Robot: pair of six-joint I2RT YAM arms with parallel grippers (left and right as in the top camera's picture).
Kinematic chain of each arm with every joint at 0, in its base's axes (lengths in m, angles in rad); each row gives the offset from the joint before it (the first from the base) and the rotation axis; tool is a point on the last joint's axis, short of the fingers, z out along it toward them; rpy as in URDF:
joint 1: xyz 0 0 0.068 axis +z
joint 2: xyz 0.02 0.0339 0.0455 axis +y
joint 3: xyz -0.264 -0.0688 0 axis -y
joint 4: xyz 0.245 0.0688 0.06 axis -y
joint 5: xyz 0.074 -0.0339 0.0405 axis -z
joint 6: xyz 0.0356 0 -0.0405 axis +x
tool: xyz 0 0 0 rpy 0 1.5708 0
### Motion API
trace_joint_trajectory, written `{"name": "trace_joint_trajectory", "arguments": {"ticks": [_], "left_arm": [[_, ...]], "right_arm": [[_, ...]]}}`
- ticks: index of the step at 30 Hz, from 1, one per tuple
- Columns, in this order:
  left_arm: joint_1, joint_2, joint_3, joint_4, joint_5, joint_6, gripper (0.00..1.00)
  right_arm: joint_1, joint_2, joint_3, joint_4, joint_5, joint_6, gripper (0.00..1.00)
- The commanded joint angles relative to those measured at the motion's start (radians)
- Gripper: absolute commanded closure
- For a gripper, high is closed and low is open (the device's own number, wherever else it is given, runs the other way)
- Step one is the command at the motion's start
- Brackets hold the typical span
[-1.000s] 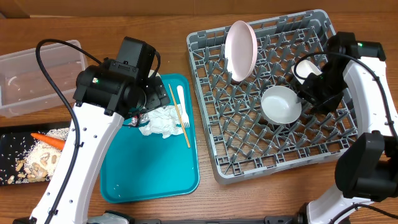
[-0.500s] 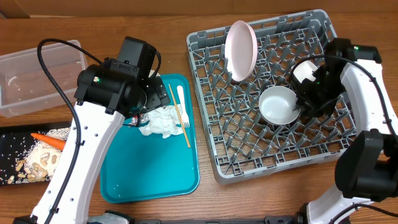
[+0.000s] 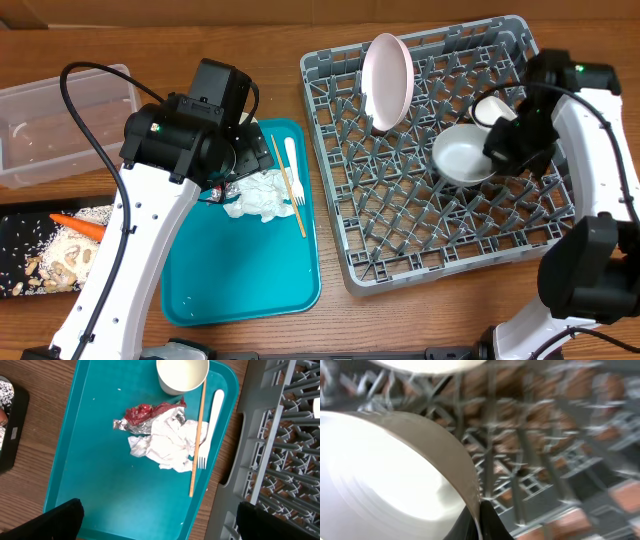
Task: Sort waste into correct bins and load items into the dishwasher rack
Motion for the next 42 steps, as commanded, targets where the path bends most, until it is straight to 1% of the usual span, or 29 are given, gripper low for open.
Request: {"name": "trace_joint_trajectory", "arguments": {"ticks": [1, 4, 5, 8, 10, 14, 17, 19, 23, 31, 38, 42], "left_arm": [[0.006, 0.010, 0.001, 0.003, -0.013, 0.004, 0.00], [0.006, 0.010, 0.001, 0.005, -0.013, 0.004, 0.00], [0.006, 0.010, 0.001, 0.009, -0.013, 0.004, 0.00], [0.006, 0.010, 0.001, 0.012, -0.013, 0.004, 0.00], [0.006, 0.010, 0.001, 0.012, -0.014, 0.004, 0.00], [0.006, 0.010, 0.001, 0.011, -0.014, 0.005, 0.00], [0.006, 0.010, 0.001, 0.008, -0.013, 0.005, 0.00], [0.006, 0.010, 0.001, 0.001, -0.013, 0.005, 0.00], [0.006, 0.010, 0.001, 0.000, -0.013, 0.005, 0.00], [0.006, 0.010, 0.001, 0.000, -0.013, 0.005, 0.00], [0.006, 0.010, 0.001, 0.000, -0.013, 0.005, 0.00], [0.006, 0.010, 0.001, 0.000, -0.013, 0.005, 0.00]], "right_arm": [[0.001, -0.053, 0.079, -0.009, 0.223, 0.141, 0.96], [0.019, -0.067, 0.080, -0.005, 0.375, 0.245, 0.96], [0.038, -0.067, 0.079, -0.006, 0.443, 0.288, 0.96], [0.098, -0.067, 0.074, -0.020, 0.562, 0.377, 0.96], [0.167, -0.067, 0.073, -0.051, 0.676, 0.470, 0.96], [0.318, -0.067, 0.073, -0.106, 0.840, 0.597, 0.96], [0.417, -0.067, 0.053, -0.111, 0.930, 0.641, 0.96], [0.456, -0.067, 0.024, -0.107, 0.980, 0.669, 0.96], [0.488, -0.067, -0.029, -0.108, 1.043, 0.733, 0.96], [0.489, -0.066, -0.095, -0.136, 1.129, 0.877, 0.96], [0.489, -0.063, -0.201, -0.080, 1.141, 0.898, 0.96], [0.489, -0.059, -0.213, -0.076, 1.160, 0.898, 0.96]]}}
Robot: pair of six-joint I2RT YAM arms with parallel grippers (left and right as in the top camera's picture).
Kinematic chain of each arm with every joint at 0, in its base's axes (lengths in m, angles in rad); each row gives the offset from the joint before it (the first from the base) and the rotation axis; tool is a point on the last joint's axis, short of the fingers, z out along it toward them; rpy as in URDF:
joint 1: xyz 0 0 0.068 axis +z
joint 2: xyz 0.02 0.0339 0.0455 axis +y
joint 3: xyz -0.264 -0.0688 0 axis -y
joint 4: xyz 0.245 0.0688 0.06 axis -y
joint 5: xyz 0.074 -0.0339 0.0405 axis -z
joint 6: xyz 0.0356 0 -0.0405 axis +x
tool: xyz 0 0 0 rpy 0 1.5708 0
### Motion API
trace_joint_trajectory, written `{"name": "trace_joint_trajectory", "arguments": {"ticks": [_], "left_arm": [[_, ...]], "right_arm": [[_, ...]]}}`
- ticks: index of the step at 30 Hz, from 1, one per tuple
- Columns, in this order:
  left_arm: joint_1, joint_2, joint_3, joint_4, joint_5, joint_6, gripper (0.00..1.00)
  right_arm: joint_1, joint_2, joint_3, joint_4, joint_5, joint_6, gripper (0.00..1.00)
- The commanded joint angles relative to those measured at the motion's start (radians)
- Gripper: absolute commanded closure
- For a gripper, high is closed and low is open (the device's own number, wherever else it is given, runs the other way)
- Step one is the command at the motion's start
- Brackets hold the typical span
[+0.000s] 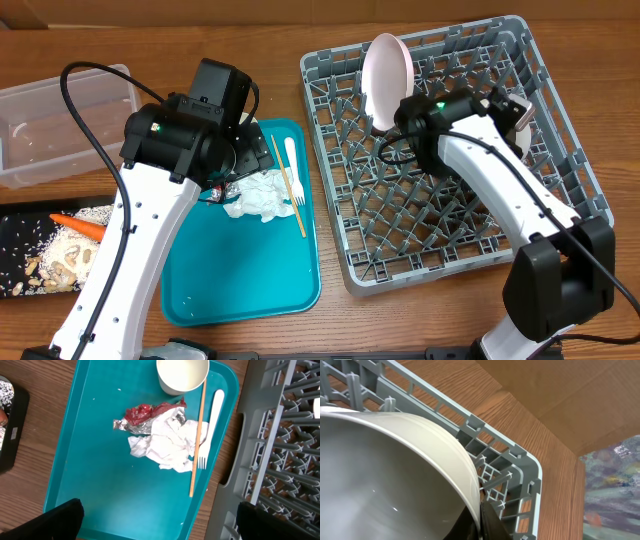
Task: Sort waste into correct bins and load items into the dishwasher rack
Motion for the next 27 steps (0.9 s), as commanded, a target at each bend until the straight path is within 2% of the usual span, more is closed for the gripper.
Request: {"name": "trace_joint_trajectory", "arguments": {"ticks": [1, 27], "left_arm": [[0.006, 0.009, 0.001, 0.000, -0.013, 0.004, 0.00], [0.006, 0.009, 0.001, 0.001, -0.013, 0.004, 0.00]], "right_arm": [[-0.002, -0.020, -0.005, 0.005, 0.059, 0.032, 0.96], [0.067, -0.002, -0.077, 0.029, -0.043, 0.037, 0.96]]}}
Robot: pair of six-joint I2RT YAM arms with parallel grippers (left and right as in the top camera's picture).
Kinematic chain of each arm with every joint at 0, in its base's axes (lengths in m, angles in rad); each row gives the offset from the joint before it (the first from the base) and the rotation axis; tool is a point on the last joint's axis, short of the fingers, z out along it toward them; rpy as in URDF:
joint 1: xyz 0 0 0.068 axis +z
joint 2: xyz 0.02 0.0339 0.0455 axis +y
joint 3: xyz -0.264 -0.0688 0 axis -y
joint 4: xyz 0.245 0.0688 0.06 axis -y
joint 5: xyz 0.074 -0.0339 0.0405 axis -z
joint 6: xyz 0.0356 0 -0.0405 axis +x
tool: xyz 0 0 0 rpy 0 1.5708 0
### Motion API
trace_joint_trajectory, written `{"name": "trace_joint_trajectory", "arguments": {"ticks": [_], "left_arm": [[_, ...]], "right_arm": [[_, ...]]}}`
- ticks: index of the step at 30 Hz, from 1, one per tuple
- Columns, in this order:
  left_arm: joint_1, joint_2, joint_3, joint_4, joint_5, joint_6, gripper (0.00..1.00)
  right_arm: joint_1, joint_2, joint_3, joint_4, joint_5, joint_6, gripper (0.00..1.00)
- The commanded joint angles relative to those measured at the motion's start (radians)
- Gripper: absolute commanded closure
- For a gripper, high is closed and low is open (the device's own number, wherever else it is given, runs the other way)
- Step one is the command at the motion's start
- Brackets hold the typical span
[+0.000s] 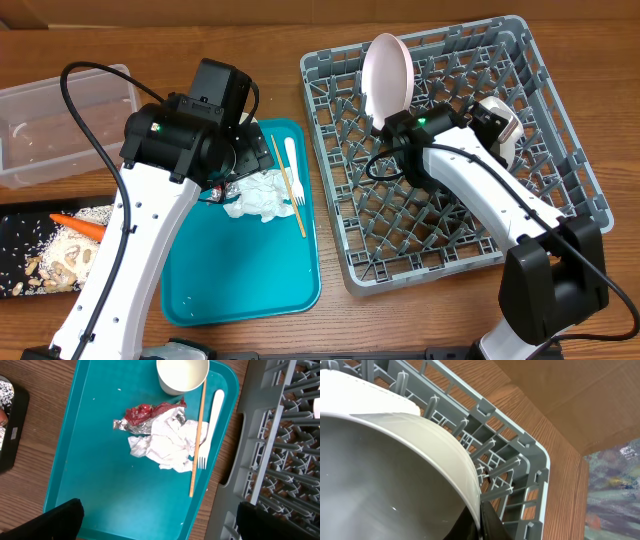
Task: Sort waste into correct bins and load items into the dishwasher rack
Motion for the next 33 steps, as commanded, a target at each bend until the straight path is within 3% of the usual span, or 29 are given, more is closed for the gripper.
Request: {"name": "trace_joint_trajectory", "arguments": {"ticks": [1, 29, 31, 33], "left_arm": [[0.006, 0.009, 0.001, 0.001, -0.013, 0.004, 0.00], [0.006, 0.009, 0.001, -0.014, -0.009, 0.023, 0.00], [0.006, 0.009, 0.001, -0.013, -0.009, 0.023, 0.00], [0.006, 0.009, 0.001, -0.011, -0.009, 0.023, 0.00]], "right_arm": [[0.002, -0.002, -0.002, 0.000, -0.014, 0.024, 0.96], [0.058, 0.047, -0.059, -0.044, 0.044, 0.022, 0.93], [0.058, 0.051, -0.058, -0.043, 0.042, 0.022, 0.86], [0.059, 0.051, -0.037, -0.063, 0.033, 0.023, 0.60]]}}
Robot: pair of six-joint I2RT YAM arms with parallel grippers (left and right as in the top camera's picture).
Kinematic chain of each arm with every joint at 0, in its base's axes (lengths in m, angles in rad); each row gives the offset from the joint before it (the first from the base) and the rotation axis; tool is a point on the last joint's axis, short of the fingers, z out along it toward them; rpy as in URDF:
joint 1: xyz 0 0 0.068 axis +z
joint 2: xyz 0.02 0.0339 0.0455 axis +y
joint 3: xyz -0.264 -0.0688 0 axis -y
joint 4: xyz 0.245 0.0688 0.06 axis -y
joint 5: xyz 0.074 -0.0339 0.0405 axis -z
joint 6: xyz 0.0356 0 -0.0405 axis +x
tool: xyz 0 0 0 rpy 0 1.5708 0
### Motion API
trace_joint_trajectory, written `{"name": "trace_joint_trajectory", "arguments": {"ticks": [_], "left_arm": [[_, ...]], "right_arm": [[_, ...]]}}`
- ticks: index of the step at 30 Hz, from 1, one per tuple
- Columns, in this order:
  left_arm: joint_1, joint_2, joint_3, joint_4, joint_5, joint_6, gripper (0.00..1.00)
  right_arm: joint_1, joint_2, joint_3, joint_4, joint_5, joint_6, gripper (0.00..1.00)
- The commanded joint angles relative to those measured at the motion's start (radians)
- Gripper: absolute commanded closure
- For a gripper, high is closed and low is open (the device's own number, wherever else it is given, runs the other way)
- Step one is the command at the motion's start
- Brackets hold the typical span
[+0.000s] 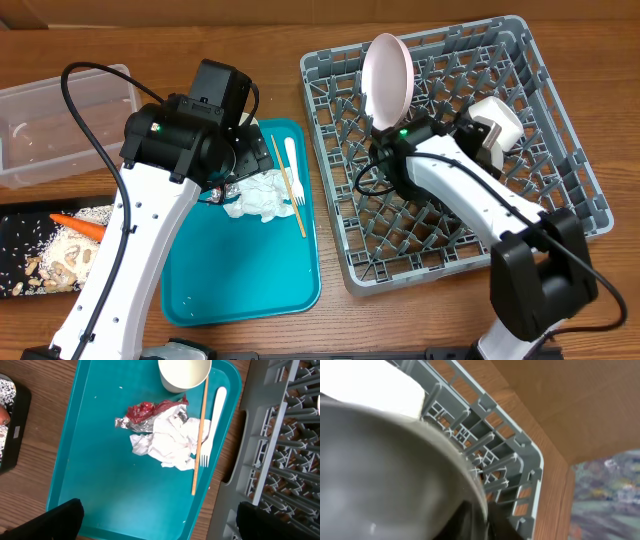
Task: Sort waste into correct bins and load items into the dishwasher rack
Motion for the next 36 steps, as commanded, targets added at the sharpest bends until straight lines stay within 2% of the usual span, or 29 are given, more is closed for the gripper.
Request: {"name": "trace_joint_trajectory", "arguments": {"ticks": [1, 4, 8, 11, 12, 16, 17, 22, 25, 28, 32, 36], "left_arm": [[0.006, 0.009, 0.001, 0.003, -0.009, 0.016, 0.00], [0.006, 0.009, 0.001, 0.015, -0.009, 0.016, 0.00], [0.006, 0.009, 0.001, 0.018, -0.009, 0.016, 0.00], [0.006, 0.009, 0.001, 0.010, -0.009, 0.016, 0.00], [0.006, 0.009, 0.001, 0.008, -0.009, 0.016, 0.00], [0.006, 0.009, 0.001, 0.006, -0.009, 0.024, 0.00], [0.006, 0.009, 0.001, 0.006, -0.009, 0.024, 0.01], [0.006, 0.009, 0.001, -0.003, -0.009, 0.024, 0.00], [0.006, 0.009, 0.001, -0.008, -0.009, 0.024, 0.00], [0.006, 0.009, 0.001, -0.013, -0.009, 0.024, 0.00], [0.006, 0.009, 0.001, -0.012, -0.009, 0.035, 0.00], [0.006, 0.009, 0.001, -0.008, -0.009, 0.035, 0.00]], "right_arm": [[-0.001, 0.010, 0.039, -0.031, -0.016, 0.008, 0.52], [-0.001, 0.010, 0.145, -0.074, -0.080, 0.003, 0.50], [-0.001, 0.008, 0.333, -0.073, -0.217, -0.158, 0.50], [-0.004, 0.008, 0.482, -0.070, -0.383, -0.286, 0.44], [-0.013, 0.008, 0.544, -0.064, -0.473, -0.368, 0.43], [-0.044, 0.008, 0.643, -0.038, -0.737, -0.728, 0.19], [-0.050, 0.008, 0.642, -0.037, -0.764, -0.774, 0.16], [-0.103, 0.011, 0.574, 0.007, -0.795, -0.801, 0.07], [-0.151, 0.011, 0.525, 0.068, -0.803, -0.747, 0.07], [-0.207, 0.011, 0.481, 0.127, -0.872, -0.723, 0.12], [-0.279, 0.011, 0.412, 0.186, -0.967, -0.742, 0.23], [-0.284, 0.011, 0.356, 0.212, -0.983, -0.822, 0.25]]}}
